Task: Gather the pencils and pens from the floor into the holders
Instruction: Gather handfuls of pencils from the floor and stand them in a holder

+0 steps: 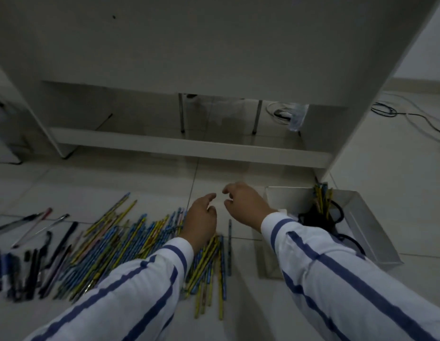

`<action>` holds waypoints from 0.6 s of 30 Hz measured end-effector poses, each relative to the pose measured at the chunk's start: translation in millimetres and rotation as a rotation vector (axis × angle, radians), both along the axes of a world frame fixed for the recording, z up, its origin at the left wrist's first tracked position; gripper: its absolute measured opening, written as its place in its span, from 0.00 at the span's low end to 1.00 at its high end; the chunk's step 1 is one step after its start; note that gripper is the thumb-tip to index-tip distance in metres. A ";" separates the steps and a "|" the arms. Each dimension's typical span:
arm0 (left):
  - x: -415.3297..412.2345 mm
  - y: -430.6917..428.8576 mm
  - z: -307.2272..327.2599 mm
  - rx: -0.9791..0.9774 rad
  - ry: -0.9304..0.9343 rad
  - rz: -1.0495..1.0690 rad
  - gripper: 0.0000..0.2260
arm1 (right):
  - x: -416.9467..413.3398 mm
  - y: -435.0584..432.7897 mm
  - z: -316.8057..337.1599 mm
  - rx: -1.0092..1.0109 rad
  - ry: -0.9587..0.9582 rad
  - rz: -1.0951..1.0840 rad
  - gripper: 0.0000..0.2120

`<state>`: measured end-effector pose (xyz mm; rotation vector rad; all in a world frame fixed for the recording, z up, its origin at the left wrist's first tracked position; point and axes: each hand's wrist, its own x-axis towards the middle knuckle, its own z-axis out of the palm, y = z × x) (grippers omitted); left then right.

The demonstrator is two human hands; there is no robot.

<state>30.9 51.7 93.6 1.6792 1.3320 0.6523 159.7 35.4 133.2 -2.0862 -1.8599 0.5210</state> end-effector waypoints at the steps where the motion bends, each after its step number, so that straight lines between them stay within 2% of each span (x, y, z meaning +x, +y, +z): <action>1: -8.3 1.2 -6.1 0.002 0.016 -0.020 0.18 | -8.1 -1.2 -7.0 -0.029 0.004 -0.006 0.17; 7: -40.7 0.1 -57.8 -0.028 0.211 -0.177 0.19 | -33.4 -23.3 -62.3 -0.300 -0.009 -0.058 0.17; 12: -48.9 -11.2 -102.8 -0.078 0.380 -0.350 0.21 | -43.9 -44.6 -109.7 -0.442 0.024 -0.187 0.15; 15: -53.5 -15.6 -123.4 -0.027 0.458 -0.427 0.20 | -48.1 -54.5 -138.1 -0.524 0.016 -0.212 0.17; 18: -57.0 -17.0 -139.2 0.087 0.562 -0.477 0.21 | -49.7 -53.3 -155.7 -0.541 0.049 -0.256 0.23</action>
